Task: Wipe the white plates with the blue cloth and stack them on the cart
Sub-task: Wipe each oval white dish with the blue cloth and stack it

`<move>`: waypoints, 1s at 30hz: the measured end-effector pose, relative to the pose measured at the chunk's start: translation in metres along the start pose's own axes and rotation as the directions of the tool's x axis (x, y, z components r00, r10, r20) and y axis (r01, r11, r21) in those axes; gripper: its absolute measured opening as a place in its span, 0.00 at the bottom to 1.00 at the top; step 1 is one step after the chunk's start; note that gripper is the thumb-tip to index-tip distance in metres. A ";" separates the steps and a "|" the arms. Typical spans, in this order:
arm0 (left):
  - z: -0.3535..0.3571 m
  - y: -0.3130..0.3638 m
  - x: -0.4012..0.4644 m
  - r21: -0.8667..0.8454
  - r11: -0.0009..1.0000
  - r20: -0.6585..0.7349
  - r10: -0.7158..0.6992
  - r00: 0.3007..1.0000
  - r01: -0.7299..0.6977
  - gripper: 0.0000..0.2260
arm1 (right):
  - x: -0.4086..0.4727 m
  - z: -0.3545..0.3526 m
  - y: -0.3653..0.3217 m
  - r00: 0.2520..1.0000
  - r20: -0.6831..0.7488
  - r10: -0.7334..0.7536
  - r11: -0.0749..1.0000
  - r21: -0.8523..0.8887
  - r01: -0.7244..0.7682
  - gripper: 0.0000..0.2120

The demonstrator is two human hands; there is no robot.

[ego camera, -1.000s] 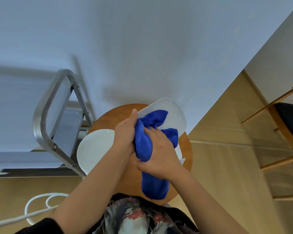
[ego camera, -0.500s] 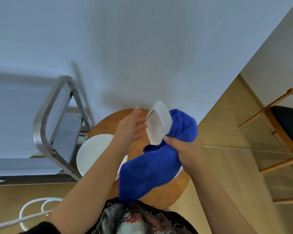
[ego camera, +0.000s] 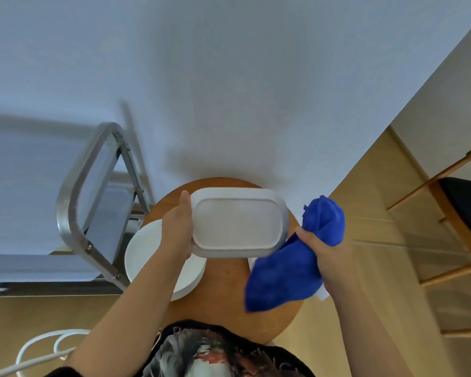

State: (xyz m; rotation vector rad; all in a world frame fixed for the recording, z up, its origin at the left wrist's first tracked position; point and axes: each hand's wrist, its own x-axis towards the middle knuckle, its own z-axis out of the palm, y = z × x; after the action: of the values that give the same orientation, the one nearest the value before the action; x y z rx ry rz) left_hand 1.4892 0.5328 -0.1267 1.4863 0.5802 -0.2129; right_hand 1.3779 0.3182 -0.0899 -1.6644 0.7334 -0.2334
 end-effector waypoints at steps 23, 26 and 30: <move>0.006 0.018 -0.047 -0.182 0.937 0.005 0.304 0.953 -0.298 0.22 | 0.023 0.016 -0.003 0.774 0.351 -0.527 0.834 0.041 0.550 0.03; 0.025 0.012 -0.053 -0.389 0.920 -0.014 0.049 0.999 -0.051 0.19 | 0.019 0.018 -0.001 0.834 0.360 -0.418 0.888 0.357 0.291 0.09; 0.050 0.001 -0.077 -0.322 0.945 0.052 -0.033 0.998 0.048 0.18 | -0.004 0.056 -0.008 0.955 0.017 -0.296 0.883 0.386 0.267 0.09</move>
State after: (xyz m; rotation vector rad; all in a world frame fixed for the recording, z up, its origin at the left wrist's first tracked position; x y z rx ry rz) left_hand 1.4356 0.4681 -0.0895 1.1488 0.5795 -0.1737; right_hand 1.4078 0.3666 -0.0946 -1.3908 0.3544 -0.4865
